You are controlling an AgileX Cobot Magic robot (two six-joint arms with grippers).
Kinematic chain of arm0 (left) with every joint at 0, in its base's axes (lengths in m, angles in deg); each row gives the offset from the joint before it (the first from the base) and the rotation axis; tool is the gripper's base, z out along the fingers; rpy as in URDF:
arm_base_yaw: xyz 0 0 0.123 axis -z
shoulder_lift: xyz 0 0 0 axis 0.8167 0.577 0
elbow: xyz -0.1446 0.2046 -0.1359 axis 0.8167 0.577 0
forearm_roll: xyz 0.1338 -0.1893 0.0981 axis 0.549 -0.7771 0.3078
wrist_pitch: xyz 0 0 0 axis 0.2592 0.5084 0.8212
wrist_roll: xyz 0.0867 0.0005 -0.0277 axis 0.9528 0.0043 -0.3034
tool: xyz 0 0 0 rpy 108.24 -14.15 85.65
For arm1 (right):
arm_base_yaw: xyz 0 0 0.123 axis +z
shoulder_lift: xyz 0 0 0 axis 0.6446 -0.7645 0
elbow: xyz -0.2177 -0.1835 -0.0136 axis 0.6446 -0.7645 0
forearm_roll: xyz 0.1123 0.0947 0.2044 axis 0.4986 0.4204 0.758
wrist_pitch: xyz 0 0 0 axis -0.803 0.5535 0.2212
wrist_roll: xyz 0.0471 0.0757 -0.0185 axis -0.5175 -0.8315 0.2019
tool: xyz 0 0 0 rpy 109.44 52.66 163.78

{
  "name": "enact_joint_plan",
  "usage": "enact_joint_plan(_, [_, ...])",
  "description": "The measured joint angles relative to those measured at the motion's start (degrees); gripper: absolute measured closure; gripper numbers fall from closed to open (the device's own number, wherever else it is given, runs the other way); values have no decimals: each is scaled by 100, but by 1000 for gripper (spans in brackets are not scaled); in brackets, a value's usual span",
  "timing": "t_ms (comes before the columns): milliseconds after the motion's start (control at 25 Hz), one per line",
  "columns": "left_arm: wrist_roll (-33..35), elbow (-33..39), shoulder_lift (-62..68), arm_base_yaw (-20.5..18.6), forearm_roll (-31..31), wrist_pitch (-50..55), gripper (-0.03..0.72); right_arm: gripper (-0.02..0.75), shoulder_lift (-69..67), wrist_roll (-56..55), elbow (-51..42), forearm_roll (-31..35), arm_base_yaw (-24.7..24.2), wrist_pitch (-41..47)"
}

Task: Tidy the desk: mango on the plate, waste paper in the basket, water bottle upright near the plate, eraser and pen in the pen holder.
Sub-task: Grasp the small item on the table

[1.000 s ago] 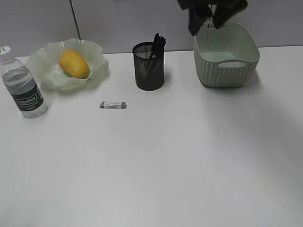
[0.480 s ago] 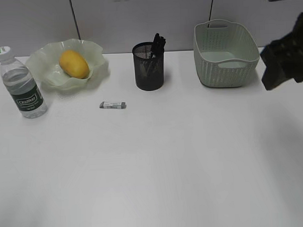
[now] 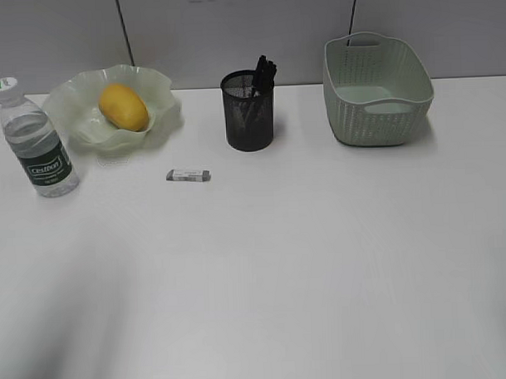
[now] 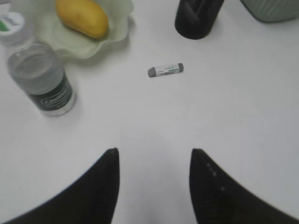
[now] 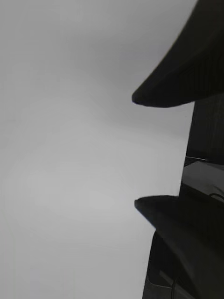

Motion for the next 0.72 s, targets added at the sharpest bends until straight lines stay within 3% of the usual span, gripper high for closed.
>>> enact_joint_plan(240, [708,-1434,1915,539,-52,366,314,259,937,-371,-619,-68,0,150])
enact_joint_plan(480, [1282,-3364,3835,574,-204,1454,314,259,1438,-540,-933,-68,0,442])
enact_joint_plan(720, [1869,-4746,5096,575,-204,2121,314,259,1565,-679,-1072,-156,0,534])
